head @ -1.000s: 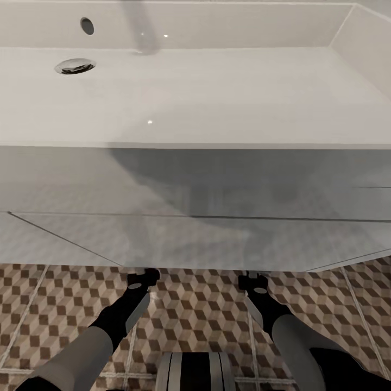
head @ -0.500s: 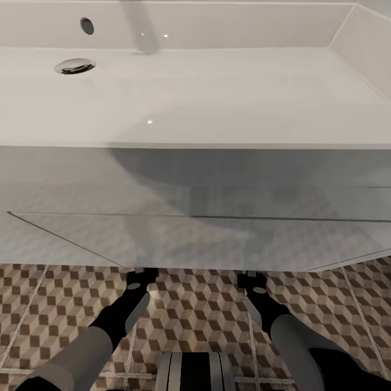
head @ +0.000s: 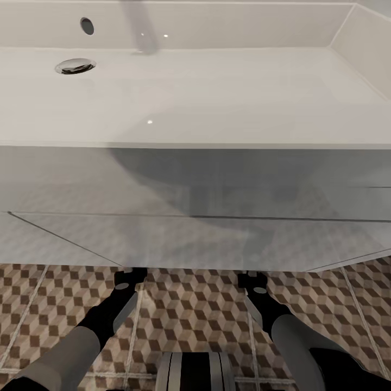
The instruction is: Take the four mousetraps from the cabinet in the bathroom and place them on the bathroom floor. Make sure all four end up on the same floor surface, and ensure that at least two of them are either under or directly next to the same bathroom sink.
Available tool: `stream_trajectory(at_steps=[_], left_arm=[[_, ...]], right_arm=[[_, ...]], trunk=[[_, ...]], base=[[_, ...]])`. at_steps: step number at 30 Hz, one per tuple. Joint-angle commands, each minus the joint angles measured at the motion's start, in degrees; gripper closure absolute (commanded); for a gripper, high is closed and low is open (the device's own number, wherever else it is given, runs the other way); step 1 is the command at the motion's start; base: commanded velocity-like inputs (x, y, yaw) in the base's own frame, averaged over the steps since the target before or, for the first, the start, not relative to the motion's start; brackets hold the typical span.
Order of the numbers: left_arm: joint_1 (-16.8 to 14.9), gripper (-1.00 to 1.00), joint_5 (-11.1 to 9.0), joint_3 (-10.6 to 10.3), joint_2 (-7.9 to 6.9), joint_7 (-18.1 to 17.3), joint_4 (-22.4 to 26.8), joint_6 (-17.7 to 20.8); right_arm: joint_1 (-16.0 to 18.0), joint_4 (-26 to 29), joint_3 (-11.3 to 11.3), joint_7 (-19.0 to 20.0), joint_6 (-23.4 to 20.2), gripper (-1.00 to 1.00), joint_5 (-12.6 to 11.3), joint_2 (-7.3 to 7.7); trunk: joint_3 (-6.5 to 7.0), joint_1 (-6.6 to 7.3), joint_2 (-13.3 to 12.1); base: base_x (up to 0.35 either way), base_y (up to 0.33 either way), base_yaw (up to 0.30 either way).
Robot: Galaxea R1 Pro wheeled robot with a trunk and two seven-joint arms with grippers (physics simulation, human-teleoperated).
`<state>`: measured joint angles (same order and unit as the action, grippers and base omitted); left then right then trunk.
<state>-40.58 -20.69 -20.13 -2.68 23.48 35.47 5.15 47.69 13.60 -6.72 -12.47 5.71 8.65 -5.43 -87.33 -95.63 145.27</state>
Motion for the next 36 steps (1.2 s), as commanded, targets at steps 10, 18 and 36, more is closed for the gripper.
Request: stream_trajectory(at_steps=[10,18,36], left_arm=[[-0.03,1.00,-0.27,-0.42,-2.01,-6.14,0.54,0.49],[-0.03,1.00,-0.31,-0.43,-3.50,-10.71,1.15,0.71],[-0.03,1.00,-0.23,-0.51,-3.23,-10.87,1.41,0.65]], right_arm=[[0.03,-0.06,-0.35,0.15,0.18,1.00,0.71,0.15],[0.03,-0.06,-0.31,0.16,0.18,1.00,0.75,0.08],[0.03,-0.06,-0.31,0.16,0.18,1.00,0.76,0.07]], trunk=[[-0.03,0.01,0.01],[-0.03,0.01,0.01],[-0.03,0.01,0.01]], base=[[0.000,0.000,0.000],[0.000,0.000,0.000],[0.000,0.000,0.000]])
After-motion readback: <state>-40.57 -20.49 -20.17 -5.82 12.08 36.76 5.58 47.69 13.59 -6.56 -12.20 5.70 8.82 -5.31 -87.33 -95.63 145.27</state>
